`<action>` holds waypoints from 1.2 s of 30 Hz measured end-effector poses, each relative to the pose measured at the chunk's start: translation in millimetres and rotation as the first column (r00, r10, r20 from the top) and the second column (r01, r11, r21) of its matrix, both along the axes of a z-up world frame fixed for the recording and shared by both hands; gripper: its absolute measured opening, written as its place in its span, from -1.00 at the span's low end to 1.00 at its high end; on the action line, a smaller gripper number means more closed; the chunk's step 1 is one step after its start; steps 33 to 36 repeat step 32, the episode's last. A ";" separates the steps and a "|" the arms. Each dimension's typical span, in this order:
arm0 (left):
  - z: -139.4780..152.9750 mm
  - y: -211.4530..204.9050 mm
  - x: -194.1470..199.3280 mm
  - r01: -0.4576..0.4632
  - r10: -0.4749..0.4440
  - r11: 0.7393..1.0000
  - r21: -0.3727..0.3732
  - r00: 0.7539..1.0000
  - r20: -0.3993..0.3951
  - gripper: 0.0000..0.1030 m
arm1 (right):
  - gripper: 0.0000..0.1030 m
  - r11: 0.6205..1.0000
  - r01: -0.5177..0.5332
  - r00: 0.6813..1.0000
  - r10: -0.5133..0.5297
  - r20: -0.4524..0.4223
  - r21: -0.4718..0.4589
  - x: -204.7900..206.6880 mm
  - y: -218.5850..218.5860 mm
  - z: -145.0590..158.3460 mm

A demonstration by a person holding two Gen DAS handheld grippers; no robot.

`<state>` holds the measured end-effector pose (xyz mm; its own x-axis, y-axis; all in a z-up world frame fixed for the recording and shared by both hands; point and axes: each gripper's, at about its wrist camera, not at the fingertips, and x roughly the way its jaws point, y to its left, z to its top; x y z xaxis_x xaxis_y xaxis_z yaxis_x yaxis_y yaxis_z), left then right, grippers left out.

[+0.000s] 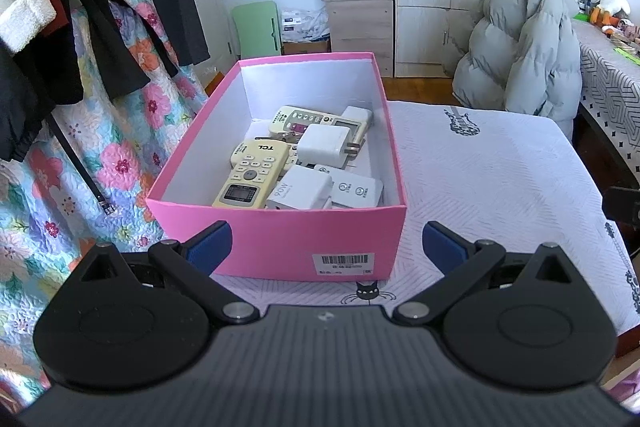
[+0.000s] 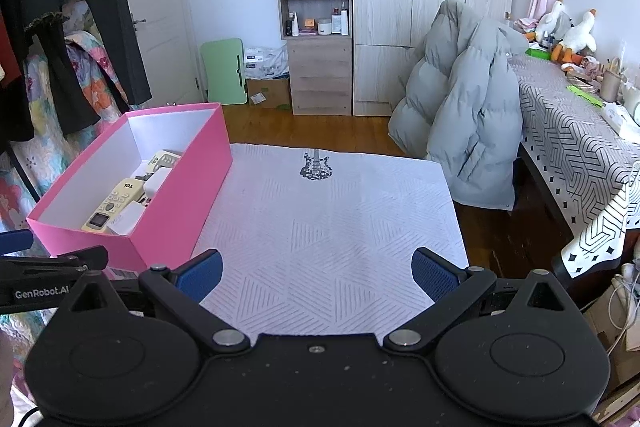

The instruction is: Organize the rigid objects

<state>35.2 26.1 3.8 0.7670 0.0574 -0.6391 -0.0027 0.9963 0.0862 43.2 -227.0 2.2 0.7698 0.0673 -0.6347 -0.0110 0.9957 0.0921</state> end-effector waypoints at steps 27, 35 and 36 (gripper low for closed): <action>1.7 6.5 -6.5 -0.017 0.017 1.000 0.007 1.000 0.023 1.00 | 0.98 1.000 -0.008 1.000 0.008 -0.002 -0.015 -5.3 4.8 0.5; 3.6 7.4 -6.8 -0.018 0.018 1.000 0.000 1.000 0.021 1.00 | 0.98 1.000 -0.008 1.000 0.008 -0.004 -0.012 -5.3 4.3 0.3; 3.6 7.4 -6.8 -0.018 0.018 1.000 0.000 1.000 0.021 1.00 | 0.98 1.000 -0.008 1.000 0.008 -0.004 -0.012 -5.3 4.3 0.3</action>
